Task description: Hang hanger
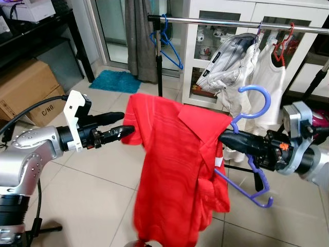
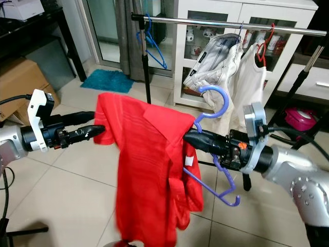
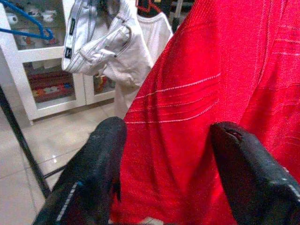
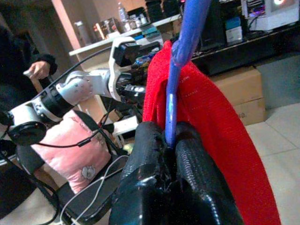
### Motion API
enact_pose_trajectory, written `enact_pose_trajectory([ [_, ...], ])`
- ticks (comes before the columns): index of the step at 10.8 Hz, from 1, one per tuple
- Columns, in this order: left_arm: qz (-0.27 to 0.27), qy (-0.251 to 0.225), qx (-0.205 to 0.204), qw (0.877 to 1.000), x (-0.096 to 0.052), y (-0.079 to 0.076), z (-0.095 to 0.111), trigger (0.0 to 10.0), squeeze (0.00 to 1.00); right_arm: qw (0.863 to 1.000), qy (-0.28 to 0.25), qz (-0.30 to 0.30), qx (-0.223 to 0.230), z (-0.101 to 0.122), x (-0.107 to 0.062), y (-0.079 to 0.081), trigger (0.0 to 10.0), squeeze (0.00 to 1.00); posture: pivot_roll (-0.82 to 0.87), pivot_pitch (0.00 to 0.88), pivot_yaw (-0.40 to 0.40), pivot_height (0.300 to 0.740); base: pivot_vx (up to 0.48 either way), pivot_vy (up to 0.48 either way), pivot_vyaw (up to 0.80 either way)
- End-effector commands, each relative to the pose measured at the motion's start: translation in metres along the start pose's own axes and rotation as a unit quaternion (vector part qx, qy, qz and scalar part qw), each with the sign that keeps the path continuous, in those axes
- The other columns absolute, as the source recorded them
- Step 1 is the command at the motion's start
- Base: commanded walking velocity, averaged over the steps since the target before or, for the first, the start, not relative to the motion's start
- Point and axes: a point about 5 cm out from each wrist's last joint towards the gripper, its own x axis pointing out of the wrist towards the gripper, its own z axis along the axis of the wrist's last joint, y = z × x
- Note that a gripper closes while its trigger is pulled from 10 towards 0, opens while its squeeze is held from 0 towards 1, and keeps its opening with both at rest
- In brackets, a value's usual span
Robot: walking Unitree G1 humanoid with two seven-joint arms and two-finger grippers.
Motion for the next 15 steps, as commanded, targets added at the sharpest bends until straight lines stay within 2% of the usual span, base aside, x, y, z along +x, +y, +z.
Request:
enact_pose_trajectory([
  [1,0.0,-0.004,0.008,1.0,-0.001,0.002,0.004,0.0,0.0,1.0,-0.004,0.021,-0.016,0.008,0.002,0.005,10.0,0.0,-0.08,0.0,0.036,0.74,0.0,0.0,0.0],
  [3,0.002,-0.015,0.0,1.0,-0.003,0.003,0.0,0.0,0.0,0.999,0.006,0.03,-0.015,0.01,0.004,0.003,10.0,0.0,-0.08,0.004,0.011,0.74,0.0,0.0,0.0],
  [12,0.002,-0.035,-0.012,0.999,-0.006,0.003,-0.002,0.0,0.0,1.0,0.011,0.026,-0.012,0.008,0.003,-0.001,10.0,0.0,-0.07,0.004,0.012,0.74,0.0,0.0,0.0],
  [15,0.046,-0.058,-0.011,0.997,-0.015,0.005,-0.006,0.0,0.0,1.0,0.017,0.014,-0.011,0.005,0.003,-0.002,10.0,0.0,-0.06,0.004,0.017,0.74,0.0,0.0,0.0],
])
